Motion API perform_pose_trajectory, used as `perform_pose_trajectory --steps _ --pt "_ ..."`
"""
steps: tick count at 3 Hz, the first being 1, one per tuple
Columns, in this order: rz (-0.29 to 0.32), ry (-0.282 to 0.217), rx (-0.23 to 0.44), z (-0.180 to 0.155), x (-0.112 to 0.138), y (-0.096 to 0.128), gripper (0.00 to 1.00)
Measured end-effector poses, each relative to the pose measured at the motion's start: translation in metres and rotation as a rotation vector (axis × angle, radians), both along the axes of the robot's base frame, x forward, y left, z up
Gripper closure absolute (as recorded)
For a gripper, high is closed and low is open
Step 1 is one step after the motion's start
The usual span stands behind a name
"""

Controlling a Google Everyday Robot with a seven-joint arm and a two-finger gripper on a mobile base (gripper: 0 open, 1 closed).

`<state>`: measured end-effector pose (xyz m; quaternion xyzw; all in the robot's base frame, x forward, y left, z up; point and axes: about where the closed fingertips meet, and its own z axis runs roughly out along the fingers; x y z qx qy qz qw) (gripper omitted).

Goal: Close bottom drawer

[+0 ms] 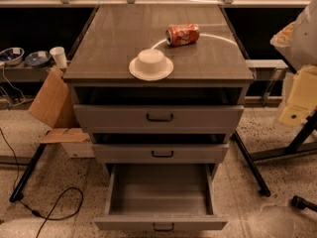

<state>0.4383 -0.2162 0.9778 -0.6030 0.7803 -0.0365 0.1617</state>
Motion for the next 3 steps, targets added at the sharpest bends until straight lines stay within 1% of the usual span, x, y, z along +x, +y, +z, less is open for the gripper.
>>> perform_pose_trajectory --steps 1,2,3 --pt "0.0 0.0 0.0 0.0 0.0 0.0 0.0" --pt "0.001 0.008 -0.019 -0.008 -0.007 0.004 0.0" --pt "-0.003 0.02 -0.002 -0.049 -0.018 0.012 0.0"
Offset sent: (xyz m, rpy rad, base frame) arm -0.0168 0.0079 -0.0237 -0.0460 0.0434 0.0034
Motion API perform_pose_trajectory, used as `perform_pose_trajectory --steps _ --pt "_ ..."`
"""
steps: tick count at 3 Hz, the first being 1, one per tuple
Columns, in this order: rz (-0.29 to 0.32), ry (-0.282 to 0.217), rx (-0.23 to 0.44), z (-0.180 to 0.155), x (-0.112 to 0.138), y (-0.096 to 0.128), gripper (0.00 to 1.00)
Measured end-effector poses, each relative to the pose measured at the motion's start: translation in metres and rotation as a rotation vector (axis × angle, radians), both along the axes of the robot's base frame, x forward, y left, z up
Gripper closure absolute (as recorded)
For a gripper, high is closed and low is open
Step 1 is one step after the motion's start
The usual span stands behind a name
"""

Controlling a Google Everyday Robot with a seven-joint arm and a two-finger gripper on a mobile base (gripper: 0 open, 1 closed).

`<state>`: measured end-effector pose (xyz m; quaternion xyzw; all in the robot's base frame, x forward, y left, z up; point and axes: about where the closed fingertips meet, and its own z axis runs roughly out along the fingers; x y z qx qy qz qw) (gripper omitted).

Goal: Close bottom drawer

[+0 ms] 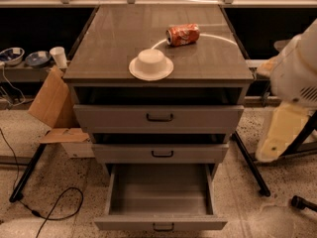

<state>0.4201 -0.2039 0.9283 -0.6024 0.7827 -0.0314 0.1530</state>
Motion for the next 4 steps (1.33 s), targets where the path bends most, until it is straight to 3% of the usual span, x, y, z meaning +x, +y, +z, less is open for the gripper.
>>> perform_pose_trajectory --steps 1,2,4 --pt "-0.038 -0.005 0.043 -0.052 0.004 0.003 0.0" --pt "-0.057 0.015 0.1 -0.121 0.03 0.02 0.0" --pt "0.008 0.102 0.188 -0.273 0.076 0.061 0.0"
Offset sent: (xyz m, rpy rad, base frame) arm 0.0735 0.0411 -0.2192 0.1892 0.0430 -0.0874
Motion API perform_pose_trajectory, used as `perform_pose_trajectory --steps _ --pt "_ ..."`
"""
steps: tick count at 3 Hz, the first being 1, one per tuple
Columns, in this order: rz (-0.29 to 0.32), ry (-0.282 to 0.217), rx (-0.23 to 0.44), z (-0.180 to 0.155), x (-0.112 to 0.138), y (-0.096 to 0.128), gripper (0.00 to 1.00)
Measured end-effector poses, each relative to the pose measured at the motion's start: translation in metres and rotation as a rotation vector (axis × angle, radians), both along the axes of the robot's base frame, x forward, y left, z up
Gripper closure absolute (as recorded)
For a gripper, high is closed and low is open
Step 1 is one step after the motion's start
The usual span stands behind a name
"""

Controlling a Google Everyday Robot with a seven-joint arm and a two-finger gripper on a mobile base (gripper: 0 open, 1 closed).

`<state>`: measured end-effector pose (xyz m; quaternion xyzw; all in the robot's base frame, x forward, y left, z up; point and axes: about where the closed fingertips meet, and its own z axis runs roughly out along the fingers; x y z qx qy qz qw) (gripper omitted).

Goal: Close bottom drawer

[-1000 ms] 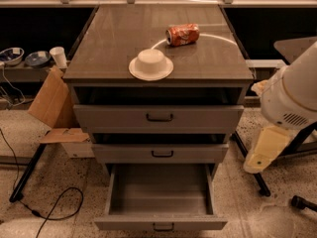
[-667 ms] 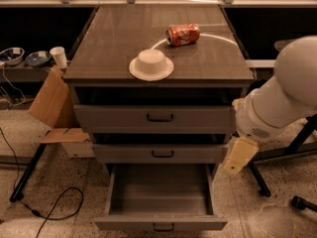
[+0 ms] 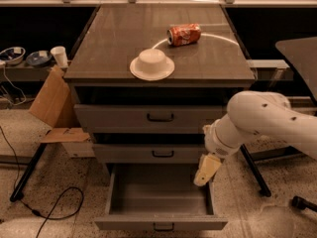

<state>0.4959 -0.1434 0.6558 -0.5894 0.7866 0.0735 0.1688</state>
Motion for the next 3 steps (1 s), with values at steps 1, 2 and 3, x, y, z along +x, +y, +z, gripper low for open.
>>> perform_pose_trajectory --steps 1,2,3 --pt "0.002 0.082 0.038 -0.077 0.005 0.012 0.0" --pt "-0.018 0.137 0.059 -0.119 -0.001 0.015 0.0" --pt "-0.057 0.222 0.068 -0.162 -0.021 0.006 0.0"
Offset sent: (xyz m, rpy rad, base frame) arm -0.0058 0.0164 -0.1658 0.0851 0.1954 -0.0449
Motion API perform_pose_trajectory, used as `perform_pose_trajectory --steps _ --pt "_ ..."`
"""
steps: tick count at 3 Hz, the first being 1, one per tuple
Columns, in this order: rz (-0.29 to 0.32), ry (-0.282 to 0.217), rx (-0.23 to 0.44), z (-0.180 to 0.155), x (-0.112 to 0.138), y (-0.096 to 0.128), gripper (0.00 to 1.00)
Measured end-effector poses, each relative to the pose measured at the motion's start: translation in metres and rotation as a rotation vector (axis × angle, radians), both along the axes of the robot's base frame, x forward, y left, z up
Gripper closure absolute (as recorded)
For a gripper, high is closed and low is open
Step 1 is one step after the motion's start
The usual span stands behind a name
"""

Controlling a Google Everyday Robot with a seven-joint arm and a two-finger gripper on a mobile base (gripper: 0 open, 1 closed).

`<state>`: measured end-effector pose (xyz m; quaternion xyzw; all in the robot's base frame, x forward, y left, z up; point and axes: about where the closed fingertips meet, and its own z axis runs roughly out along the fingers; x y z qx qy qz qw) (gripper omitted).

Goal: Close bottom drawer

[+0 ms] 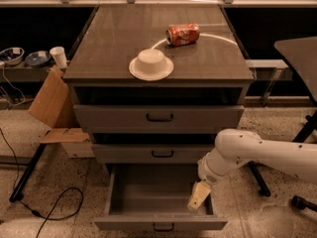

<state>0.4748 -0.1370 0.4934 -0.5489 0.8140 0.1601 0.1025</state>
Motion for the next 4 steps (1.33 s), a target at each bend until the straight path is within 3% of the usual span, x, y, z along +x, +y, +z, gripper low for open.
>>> perform_pose_trajectory --steps 1,2,3,4 --pt "0.0 0.0 0.0 0.0 0.0 0.0 0.0" --pt "-0.021 0.069 0.003 -0.02 -0.001 0.0 0.0" --pt "-0.076 0.163 0.018 -0.062 -0.009 -0.006 0.0" --pt "-0.14 0.209 0.036 -0.09 -0.021 -0.015 0.0"
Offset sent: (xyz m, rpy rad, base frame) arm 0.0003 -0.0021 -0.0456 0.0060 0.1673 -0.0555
